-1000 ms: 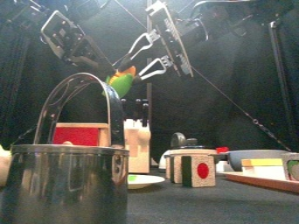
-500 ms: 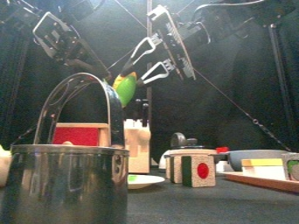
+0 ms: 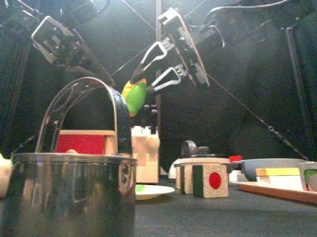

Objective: Remove corn husk

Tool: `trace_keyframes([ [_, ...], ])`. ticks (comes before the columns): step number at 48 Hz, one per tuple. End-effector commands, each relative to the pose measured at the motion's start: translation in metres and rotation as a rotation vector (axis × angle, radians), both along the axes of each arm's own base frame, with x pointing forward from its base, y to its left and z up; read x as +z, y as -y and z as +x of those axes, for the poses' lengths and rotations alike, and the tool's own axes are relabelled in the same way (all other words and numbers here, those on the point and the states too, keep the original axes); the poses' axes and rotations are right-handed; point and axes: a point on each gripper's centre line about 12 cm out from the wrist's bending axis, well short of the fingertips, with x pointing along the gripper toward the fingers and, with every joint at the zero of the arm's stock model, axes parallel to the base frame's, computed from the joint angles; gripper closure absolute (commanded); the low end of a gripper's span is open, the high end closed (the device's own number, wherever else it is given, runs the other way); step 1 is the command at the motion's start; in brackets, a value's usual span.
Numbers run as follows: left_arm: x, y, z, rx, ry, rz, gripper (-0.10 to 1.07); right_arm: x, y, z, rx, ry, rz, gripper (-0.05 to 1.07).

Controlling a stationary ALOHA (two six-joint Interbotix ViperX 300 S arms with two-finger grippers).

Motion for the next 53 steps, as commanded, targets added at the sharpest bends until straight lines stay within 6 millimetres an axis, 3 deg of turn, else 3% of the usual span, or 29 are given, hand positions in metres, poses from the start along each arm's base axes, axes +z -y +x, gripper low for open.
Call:
trace_keyframes([
  [1, 0.005, -0.001, 0.001, 0.003, 0.015, -0.002, 0.39, 0.023, 0.001, -0.005, -0.009, 0.059, 0.004, 0.43],
  [32, 0.008, -0.001, -0.002, 0.006, 0.028, -0.023, 0.37, 0.025, 0.000, -0.013, -0.036, 0.067, -0.004, 0.43],
  [43, 0.009, 0.004, 0.003, 0.025, 0.025, -0.113, 0.16, 0.026, 0.003, -0.011, -0.042, 0.070, -0.009, 0.43],
  [48, 0.009, 0.000, 0.008, 0.042, 0.023, -0.112, 0.00, 0.026, 0.002, -0.011, -0.041, 0.070, -0.009, 0.43],
  [53, 0.012, -0.007, 0.014, 0.074, 0.028, -0.118, -0.06, 0.026, 0.001, -0.011, -0.039, 0.068, -0.009, 0.43],
])
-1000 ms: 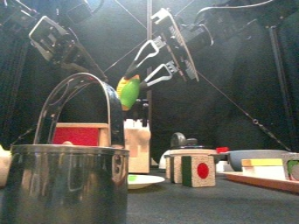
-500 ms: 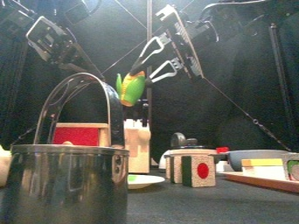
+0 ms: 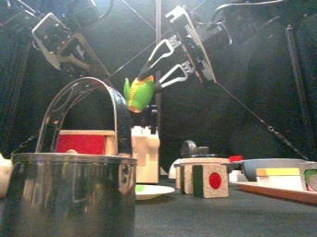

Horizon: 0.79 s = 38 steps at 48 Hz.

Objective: Remove corn husk

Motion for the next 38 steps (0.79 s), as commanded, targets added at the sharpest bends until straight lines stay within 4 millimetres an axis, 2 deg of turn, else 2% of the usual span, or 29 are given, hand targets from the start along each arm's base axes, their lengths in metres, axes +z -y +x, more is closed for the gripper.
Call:
trace_keyframes([
  [1, 0.012, -0.009, 0.011, 0.040, 0.030, -0.012, -0.06, 0.019, 0.000, 0.000, -0.003, 0.048, 0.005, 0.43],
  [9, 0.010, -0.017, 0.022, 0.107, 0.014, -0.083, -0.06, 0.017, 0.000, 0.002, -0.002, 0.044, 0.003, 0.43],
  [16, 0.007, -0.016, 0.031, 0.135, 0.003, -0.149, -0.06, 0.016, 0.001, 0.002, -0.004, 0.042, 0.003, 0.43],
  [38, 0.004, -0.019, 0.034, 0.157, -0.006, -0.173, -0.04, 0.017, 0.001, 0.002, -0.002, 0.044, -0.001, 0.43],
])
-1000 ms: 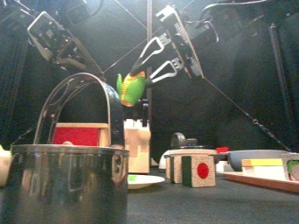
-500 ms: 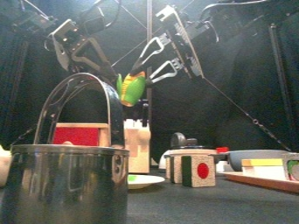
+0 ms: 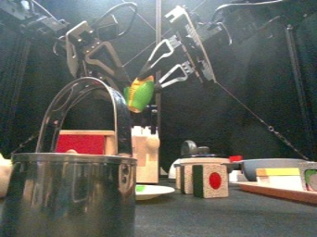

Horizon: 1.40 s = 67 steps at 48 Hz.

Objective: Remove corn husk

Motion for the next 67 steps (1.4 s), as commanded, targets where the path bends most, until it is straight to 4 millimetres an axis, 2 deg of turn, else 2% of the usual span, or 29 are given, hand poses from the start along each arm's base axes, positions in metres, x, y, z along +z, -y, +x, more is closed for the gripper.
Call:
trace_keyframes([
  [1, 0.009, -0.003, 0.007, 0.004, 0.025, 0.003, -0.03, 0.017, 0.001, 0.002, -0.002, 0.044, -0.001, 0.43],
  [18, 0.009, -0.004, 0.008, -0.007, 0.024, 0.029, 0.09, 0.017, 0.000, 0.002, 0.001, 0.043, 0.001, 0.43],
  [48, 0.004, -0.005, 0.017, -0.031, 0.008, 0.060, 0.13, 0.015, -0.001, 0.001, 0.007, 0.038, 0.004, 0.43],
  [67, 0.003, -0.005, 0.016, -0.030, 0.005, 0.064, 0.31, 0.015, 0.000, 0.002, 0.005, 0.038, 0.004, 0.43],
])
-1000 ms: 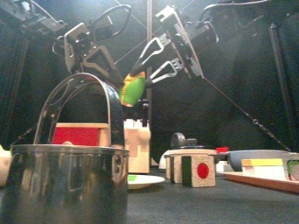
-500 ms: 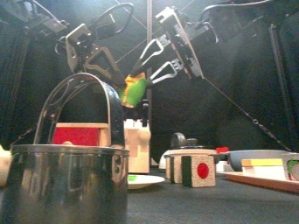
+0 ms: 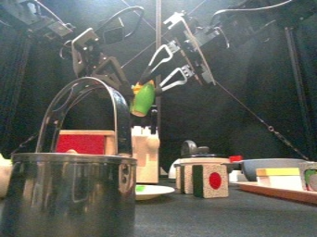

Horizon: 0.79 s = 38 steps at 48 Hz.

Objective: Remove corn husk

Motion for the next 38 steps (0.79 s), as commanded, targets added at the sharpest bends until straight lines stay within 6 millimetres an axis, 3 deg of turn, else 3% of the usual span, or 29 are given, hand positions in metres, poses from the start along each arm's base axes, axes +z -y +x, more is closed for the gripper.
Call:
trace_keyframes([
  [1, 0.009, -0.001, 0.005, 0.000, 0.026, 0.005, 0.32, 0.015, -0.001, 0.001, 0.002, 0.039, 0.004, 0.43],
  [11, 0.011, -0.003, 0.002, 0.015, 0.028, 0.006, 0.39, 0.015, -0.001, 0.001, 0.002, 0.038, 0.002, 0.43],
  [38, 0.006, -0.023, -0.005, 0.135, -0.011, 0.023, 0.40, 0.005, -0.017, -0.003, 0.076, 0.003, 0.021, 0.43],
])
